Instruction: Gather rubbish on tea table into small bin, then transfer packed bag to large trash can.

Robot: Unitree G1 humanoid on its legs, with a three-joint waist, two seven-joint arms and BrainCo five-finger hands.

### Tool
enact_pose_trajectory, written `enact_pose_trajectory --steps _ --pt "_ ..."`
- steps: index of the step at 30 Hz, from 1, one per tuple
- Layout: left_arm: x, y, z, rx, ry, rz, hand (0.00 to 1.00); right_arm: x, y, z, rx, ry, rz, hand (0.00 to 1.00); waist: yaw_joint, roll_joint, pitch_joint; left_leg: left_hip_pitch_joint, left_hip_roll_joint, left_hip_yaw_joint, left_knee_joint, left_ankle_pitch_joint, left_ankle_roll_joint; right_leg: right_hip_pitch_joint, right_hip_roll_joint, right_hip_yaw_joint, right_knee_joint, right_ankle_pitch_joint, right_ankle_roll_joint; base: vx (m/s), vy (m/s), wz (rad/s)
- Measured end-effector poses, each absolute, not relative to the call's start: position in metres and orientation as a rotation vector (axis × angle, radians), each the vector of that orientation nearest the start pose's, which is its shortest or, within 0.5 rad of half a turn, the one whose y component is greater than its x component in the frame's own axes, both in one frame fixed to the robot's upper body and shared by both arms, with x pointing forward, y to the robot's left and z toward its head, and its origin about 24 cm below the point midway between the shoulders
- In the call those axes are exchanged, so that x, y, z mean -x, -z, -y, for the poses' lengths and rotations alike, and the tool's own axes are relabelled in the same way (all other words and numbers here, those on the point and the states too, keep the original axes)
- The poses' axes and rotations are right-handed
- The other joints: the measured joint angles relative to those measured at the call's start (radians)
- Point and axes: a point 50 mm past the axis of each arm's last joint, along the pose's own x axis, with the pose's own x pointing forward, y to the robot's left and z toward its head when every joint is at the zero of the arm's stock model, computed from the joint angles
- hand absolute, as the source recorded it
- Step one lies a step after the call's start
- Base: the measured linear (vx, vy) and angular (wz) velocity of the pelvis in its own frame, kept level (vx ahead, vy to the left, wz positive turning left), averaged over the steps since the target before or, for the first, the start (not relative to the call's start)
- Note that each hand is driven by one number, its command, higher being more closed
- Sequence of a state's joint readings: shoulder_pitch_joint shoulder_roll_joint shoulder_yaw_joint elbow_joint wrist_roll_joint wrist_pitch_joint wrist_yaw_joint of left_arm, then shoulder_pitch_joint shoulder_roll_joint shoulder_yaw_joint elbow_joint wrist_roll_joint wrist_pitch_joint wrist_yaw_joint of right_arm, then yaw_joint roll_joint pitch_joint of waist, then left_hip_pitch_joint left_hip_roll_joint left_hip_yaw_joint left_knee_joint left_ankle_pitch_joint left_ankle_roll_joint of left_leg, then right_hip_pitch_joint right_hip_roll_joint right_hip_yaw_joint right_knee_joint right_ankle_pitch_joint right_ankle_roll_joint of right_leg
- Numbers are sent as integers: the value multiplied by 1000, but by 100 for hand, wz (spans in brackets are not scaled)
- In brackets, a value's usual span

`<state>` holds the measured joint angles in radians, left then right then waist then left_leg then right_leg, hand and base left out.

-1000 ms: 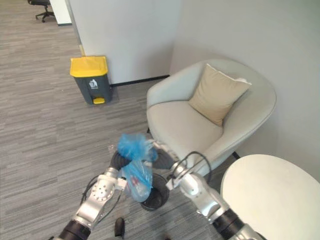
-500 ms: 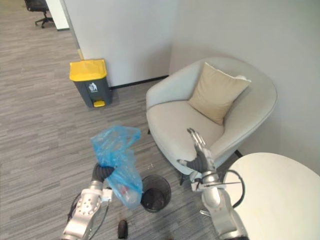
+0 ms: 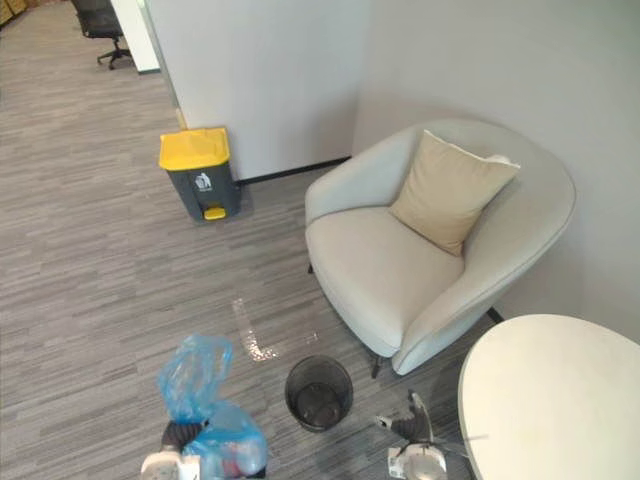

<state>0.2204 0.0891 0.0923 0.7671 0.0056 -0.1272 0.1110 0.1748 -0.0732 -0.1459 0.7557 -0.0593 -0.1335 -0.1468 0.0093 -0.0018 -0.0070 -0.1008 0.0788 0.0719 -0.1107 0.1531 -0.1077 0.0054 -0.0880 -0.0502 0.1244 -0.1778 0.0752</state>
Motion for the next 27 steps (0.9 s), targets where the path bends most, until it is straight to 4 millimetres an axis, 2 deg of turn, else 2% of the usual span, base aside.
enact_pose_trajectory --steps 3,7,14,17,18,19,20,21,22,23,24,25,27 --pt "-97 140 -209 -86 -286 -890 100 -120 130 212 90 344 -804 0 1 -4 4 1 -2 -1 0 0 5 1 -2 -7 3 -5 -3 78 -25 1" --pt "-97 142 -208 -55 -315 -898 100 -119 135 207 32 375 -826 0 1 -15 23 24 -5 -5 0 -3 2 38 -4 -29 -3 -15 -7 54 -30 13" --pt "-100 145 -200 -35 -305 -913 100 -120 138 207 27 389 -845 0 3 -17 40 31 -12 -47 0 -5 -1 65 -6 -78 13 -41 -12 14 -27 20" --pt "-111 143 -193 -18 -296 -882 100 -125 136 202 15 395 -832 0 12 -22 58 0 -24 -85 14 7 1 55 -15 -134 44 -55 -9 -15 -16 53" --pt "-127 135 -189 -11 -286 -821 100 -134 134 199 4 395 -812 0 13 -30 74 -78 -43 -79 81 24 21 27 -34 -189 81 -60 -8 -58 14 89" --pt "-130 134 -189 -12 -285 -808 100 -136 133 198 -1 395 -807 0 13 -33 78 -94 -43 -74 90 34 35 21 -34 -199 87 -60 -8 -105 16 105" --pt "-141 127 -188 -14 -277 -761 100 -144 131 197 -15 402 -790 0 12 -40 84 -131 -53 -59 93 74 63 -8 -51 -231 105 -46 -31 -119 96 76" --pt "-155 119 -186 -11 -269 -704 100 -154 127 194 -24 403 -767 0 11 -56 105 -171 -48 34 197 -11 90 -9 -69 -272 104 -42 -39 -94 97 77" --pt "-157 118 -185 -10 -267 -700 100 -161 124 194 -22 400 -746 0 11 -59 113 -199 -28 102 320 -107 128 -4 -74 -285 104 -43 -36 -33 129 52" --pt "-159 118 -184 -11 -259 -698 100 -168 120 196 -18 404 -721 0 13 -58 121 -226 13 171 481 -205 153 -5 -88 -305 137 -44 -35 -30 148 39" --pt "-158 119 -182 -15 -250 -704 100 -169 118 198 -10 414 -712 0 6 -52 121 -228 70 220 595 -261 160 -9 -106 -326 199 -45 -33 -40 180 36" --pt "-159 119 -181 -19 -241 -705 100 -168 118 202 0 420 -712 0 5 -46 119 -231 75 220 605 -264 144 -12 -110 -329 222 -46 -31 -48 191 43" --pt "-167 115 -180 -64 -190 -683 100 -170 118 207 11 432 -719 0 -13 -45 108 -223 -3 186 515 -265 134 -53 -147 -318 246 -56 -13 -54 238 73"
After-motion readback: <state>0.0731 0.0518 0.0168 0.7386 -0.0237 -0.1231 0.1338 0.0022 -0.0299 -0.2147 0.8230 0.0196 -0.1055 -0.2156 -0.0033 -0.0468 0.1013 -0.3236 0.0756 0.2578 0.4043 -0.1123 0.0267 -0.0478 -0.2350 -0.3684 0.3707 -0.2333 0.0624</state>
